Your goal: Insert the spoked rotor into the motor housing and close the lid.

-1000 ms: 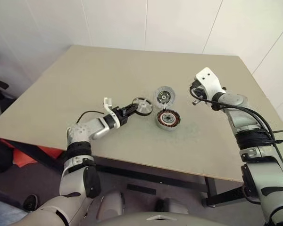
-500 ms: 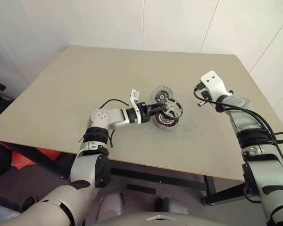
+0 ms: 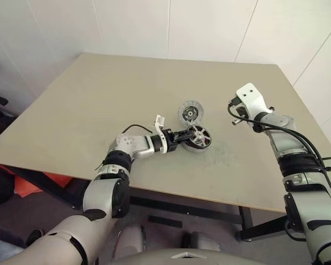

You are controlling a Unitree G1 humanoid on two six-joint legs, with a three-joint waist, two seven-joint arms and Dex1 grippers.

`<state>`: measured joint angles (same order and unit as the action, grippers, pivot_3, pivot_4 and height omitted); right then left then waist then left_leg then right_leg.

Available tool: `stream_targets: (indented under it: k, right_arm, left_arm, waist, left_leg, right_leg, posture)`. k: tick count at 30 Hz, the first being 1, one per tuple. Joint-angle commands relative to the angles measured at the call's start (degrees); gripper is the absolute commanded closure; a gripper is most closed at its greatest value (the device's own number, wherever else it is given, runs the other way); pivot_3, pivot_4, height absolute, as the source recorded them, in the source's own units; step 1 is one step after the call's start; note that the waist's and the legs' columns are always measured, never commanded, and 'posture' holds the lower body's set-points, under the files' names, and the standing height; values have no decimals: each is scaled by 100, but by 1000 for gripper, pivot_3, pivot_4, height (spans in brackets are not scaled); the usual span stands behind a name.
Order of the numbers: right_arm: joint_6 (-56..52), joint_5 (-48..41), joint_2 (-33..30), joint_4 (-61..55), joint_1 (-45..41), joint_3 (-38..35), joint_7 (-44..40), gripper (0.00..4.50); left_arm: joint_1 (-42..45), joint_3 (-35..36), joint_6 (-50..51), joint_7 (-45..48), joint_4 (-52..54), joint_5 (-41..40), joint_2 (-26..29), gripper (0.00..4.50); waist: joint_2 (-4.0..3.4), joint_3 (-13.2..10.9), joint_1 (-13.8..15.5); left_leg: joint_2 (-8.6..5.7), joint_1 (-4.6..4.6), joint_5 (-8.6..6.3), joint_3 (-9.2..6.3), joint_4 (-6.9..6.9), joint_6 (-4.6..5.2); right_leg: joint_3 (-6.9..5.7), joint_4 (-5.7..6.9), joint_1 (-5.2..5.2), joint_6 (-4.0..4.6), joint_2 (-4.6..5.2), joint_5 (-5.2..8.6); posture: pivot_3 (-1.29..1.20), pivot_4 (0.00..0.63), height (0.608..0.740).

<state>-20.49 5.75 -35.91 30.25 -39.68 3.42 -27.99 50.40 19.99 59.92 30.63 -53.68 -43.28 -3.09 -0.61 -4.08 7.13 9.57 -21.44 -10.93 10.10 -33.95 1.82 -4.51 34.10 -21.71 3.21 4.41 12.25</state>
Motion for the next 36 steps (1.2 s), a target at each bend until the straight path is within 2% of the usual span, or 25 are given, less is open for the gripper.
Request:
stream_targets:
  k: [1, 12, 13, 15, 21, 26, 31, 36]
  right_arm:
    - [54, 3, -55, -241, -89, -83, -36, 4500]
    - [88, 37, -19, -218, -149, -49, -90, 4500]
    - [92, 39, -13, -224, -142, -46, -91, 4500]
    - [102, 44, -7, -233, -126, -39, -94, 4500]
    - [126, 58, 16, -233, -95, -38, -92, 4500]
    - [112, -23, 17, -393, -122, -70, -208, 4500]
    - [-667, -907, 138, -2128, 374, -159, -1169, 4500]
    - [-1175, -1263, -24, -3331, 1257, 115, -1808, 4500]
  left_arm:
    - [232, 165, -342, 103, -259, 49, -51, 4077]
    - [364, 29, -707, 282, -618, 468, -70, 4077]
    - [366, 10, -726, 269, -623, 517, -58, 3362]
    - [389, 91, -730, 209, -623, 526, 12, 2855]
    - [332, 182, -405, 312, -105, 384, 417, 2855]
    - [-87, 302, 186, 187, 1049, 104, 813, 2855]
    - [-848, 244, 514, -133, 2760, -65, 982, 2855]
    - [-1536, -97, 169, -271, 4107, 97, 1109, 2855]
  waist:
    - [0, 0, 1]
    - [0, 0, 7]
    - [0, 0, 7]
    - [0, 0, 10]
    - [-2, -1, -11]
    - [-3, -1, -10]
    - [-5, -3, -7]
    - [-4, -3, 56]
  left_leg:
    - [0, 0, 0, 0, 0, 0]
    - [1, 0, -1, 0, -1, 1]
    - [1, 0, -1, 0, -1, 1]
    - [1, 0, -1, 0, -1, 1]
    - [4, 19, 0, 0, -4, -7]
    - [5, 16, -7, 1, -5, -20]
    - [10, -2, -6, 2, -6, -18]
    - [13, -8, -7, -1, -16, -25]
  right_leg:
    - [0, 0, 0, 0, 0, 0]
    - [-1, 0, 1, 0, 0, 0]
    - [-1, 1, 0, 0, 0, 0]
    - [-1, 1, 1, 0, 0, 0]
    - [-1, 13, 13, 1, 0, 0]
    - [-1, 21, 8, 3, 1, 1]
    - [-1, 35, -20, 11, 0, 6]
    - [-4, 44, -23, 15, 0, 10]
  posture:
    - [0, 0, 740]
    - [0, 0, 740]
    - [0, 0, 740]
    - [0, 0, 740]
    - [0, 0, 740]
    - [0, 0, 740]
    - [0, 0, 740]
    - [0, 0, 740]
